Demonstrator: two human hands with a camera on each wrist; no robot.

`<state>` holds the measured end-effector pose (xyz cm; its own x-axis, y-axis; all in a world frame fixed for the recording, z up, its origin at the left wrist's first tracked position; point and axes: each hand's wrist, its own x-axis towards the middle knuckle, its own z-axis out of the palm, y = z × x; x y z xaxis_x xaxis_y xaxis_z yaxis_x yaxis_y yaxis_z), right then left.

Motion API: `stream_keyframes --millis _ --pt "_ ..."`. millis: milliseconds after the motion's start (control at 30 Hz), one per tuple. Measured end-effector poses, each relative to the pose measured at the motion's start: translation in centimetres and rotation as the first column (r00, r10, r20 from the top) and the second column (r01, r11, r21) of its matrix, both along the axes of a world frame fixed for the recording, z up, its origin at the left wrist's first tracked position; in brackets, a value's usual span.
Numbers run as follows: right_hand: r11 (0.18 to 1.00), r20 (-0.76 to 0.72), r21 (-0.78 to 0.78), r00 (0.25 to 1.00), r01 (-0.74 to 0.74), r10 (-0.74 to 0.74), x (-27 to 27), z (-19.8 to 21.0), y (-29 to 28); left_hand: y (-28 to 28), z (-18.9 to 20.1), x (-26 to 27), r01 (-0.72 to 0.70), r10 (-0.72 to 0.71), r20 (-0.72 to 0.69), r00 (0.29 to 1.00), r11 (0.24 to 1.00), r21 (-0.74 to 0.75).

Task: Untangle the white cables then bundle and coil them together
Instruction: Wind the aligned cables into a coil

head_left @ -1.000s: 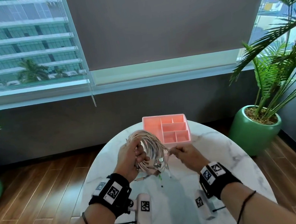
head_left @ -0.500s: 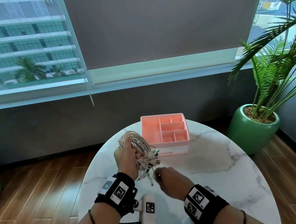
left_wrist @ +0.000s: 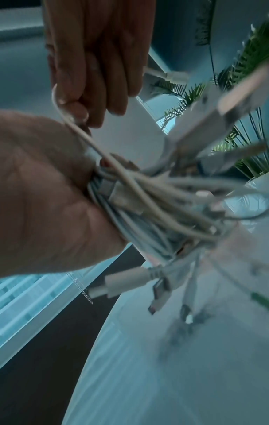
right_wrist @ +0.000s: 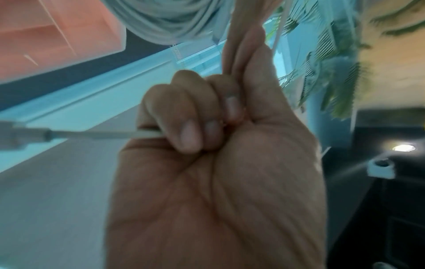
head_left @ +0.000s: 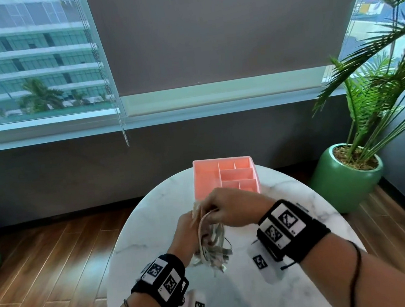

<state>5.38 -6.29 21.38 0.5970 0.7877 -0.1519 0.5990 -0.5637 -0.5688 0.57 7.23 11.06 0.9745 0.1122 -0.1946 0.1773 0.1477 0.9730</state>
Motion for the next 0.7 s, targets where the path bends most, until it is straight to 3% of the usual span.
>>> stream_keyframes --millis 100,233,400,533,700 --pt "0.983 -0.128 0.130 0.985 0.132 -0.116 2.0 -0.1 -0.7 -0.2 0.3 -0.5 0.082 -0.101 -0.097 0.990 0.979 -0.184" --pt "0.931 -0.206 0.253 0.955 0.263 -0.214 3.4 -2.2 -1.9 0.1 0.7 -0.5 0.165 -0.209 -0.106 0.972 0.932 -0.322" --pt "0.742 -0.424 0.446 0.848 0.501 -0.318 2.6 -5.0 -3.1 0.5 1.3 0.1 0.206 -0.239 -0.048 0.970 0.908 -0.365" --pt "0.692 -0.463 0.472 0.821 0.547 -0.333 2.1 -7.1 -3.1 0.7 1.0 0.2 0.156 -0.212 -0.080 0.974 0.883 -0.442" --pt "0.729 -0.448 0.471 0.847 0.497 -0.287 1.4 -9.1 -3.1 0.4 1.4 0.2 0.136 -0.201 -0.072 0.977 0.846 -0.516"
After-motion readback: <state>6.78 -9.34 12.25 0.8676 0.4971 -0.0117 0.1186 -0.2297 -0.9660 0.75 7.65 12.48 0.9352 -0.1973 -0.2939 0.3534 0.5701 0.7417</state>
